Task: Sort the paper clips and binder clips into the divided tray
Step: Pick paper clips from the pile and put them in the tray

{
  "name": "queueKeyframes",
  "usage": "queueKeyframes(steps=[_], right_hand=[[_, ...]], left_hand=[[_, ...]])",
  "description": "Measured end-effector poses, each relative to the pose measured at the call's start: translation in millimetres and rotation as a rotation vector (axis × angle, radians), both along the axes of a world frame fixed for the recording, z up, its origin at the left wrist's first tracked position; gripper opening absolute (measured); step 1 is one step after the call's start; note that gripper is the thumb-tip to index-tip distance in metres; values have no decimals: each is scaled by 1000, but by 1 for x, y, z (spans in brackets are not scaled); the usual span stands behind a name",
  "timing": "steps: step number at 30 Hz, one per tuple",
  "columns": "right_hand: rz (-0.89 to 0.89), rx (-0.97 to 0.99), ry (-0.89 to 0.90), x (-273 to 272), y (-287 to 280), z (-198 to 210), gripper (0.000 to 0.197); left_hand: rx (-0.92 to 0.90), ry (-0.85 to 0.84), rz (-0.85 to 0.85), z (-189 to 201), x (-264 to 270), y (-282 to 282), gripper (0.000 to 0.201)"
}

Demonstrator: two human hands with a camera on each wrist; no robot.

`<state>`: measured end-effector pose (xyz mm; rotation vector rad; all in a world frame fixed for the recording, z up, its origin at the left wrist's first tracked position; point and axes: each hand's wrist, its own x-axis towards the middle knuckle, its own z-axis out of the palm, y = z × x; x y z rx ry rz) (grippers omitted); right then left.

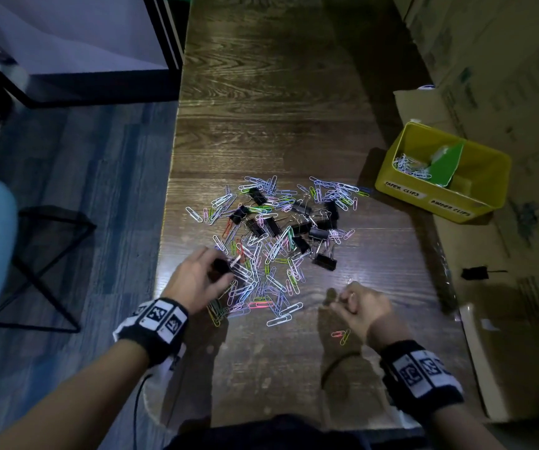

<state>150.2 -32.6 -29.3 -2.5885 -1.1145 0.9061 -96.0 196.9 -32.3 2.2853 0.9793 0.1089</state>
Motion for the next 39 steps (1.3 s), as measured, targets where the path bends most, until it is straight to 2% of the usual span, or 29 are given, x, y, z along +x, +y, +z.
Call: queueKeyframes(steps=[4, 6, 9, 13, 16, 18, 21, 24, 28, 32, 36, 39], right_hand=[[-67, -74, -2, 15, -29, -11, 75], [-13, -154, -10, 10, -29, -11, 85], [109, -226, -12, -15, -20, -7, 79], [138, -91, 7, -42, -13, -2, 69], [-28, -6, 1, -39, -22, 2, 68], [-118, -27, 18, -38, -30, 0, 75], [-18, -120, 25, -47, -30, -5, 76], [42, -29, -20, -62, -11, -9, 68], [15, 127, 85, -69, 12, -11, 49], [-57, 224, 208, -55, 18, -12, 57], [-111, 244, 74, -31, -2, -11, 60], [72, 89, -3, -26, -14, -11, 101]], left_hand=[[50, -7, 129, -5, 14, 25, 29], [16, 7, 160, -7, 22, 32, 33], [3, 23, 171, -7, 29, 31, 42], [144, 13, 205, -15, 16, 4, 42], [107, 171, 168, -33, 4, -33, 57], [54, 291, 149, -43, 4, -58, 65], [76, 374, 151, -47, 15, -83, 74], [73, 384, 130, -45, 32, -96, 70], [49, 361, -2, -44, 59, -127, 64], [44, 327, -101, -44, 77, -153, 63], [16, 267, -75, -43, 80, -139, 57], [42, 295, -137, -40, 83, -123, 59]])
